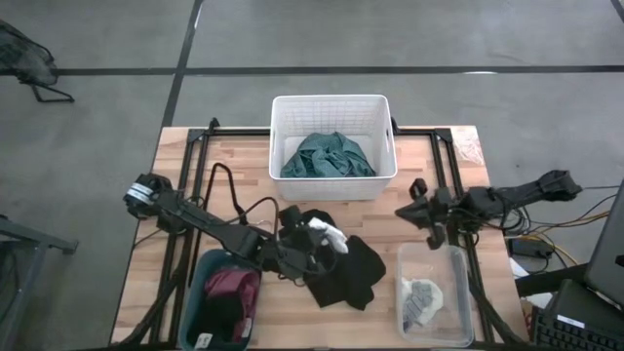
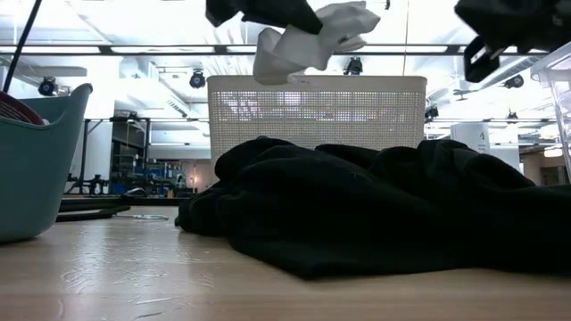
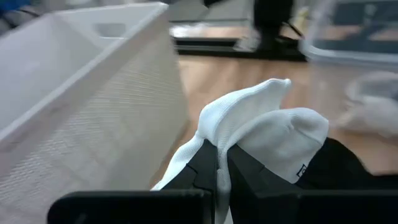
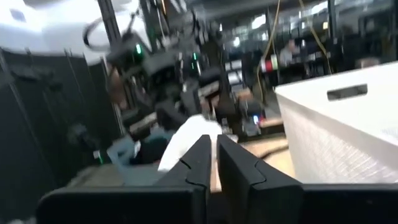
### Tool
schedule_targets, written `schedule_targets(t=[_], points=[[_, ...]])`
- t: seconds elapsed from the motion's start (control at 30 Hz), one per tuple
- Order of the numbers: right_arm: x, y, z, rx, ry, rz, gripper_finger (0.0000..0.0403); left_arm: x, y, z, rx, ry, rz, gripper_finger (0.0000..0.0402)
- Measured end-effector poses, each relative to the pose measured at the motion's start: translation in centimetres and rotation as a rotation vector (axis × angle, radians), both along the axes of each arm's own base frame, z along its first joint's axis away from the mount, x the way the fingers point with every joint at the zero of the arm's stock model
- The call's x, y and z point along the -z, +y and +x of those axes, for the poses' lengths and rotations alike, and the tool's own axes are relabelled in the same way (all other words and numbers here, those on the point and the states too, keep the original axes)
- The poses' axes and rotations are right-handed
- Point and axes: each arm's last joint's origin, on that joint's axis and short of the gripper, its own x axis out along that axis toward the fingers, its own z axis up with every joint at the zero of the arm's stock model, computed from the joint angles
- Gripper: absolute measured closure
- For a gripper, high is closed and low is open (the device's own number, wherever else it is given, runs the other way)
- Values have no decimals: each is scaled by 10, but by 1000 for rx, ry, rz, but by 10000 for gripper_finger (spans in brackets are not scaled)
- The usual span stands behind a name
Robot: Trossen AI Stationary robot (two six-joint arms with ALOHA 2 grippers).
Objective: Pick & Place Cloths
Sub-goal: Put the white sock into the transparent container
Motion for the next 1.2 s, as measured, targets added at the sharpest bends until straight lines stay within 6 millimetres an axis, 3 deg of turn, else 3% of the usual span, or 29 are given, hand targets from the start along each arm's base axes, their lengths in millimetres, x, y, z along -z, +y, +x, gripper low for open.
schedule_targets(t=[0.13,0.33,0.63,0.97,1.2], points=[[-9,6,22,0,102,-28,336,-1,2,0,-73,-36,30,382],[-18,19,58,-20,226,-114,239,-8,3,-1,-112,-80,54,382],[-30,35,104,-32,308,-170,129,-28,5,-6,-122,-160,42,374],[-41,46,137,-68,303,-228,74,-33,4,-4,-94,-189,54,372],[-50,51,147,-82,259,-243,84,-34,3,-1,10,-196,20,372]])
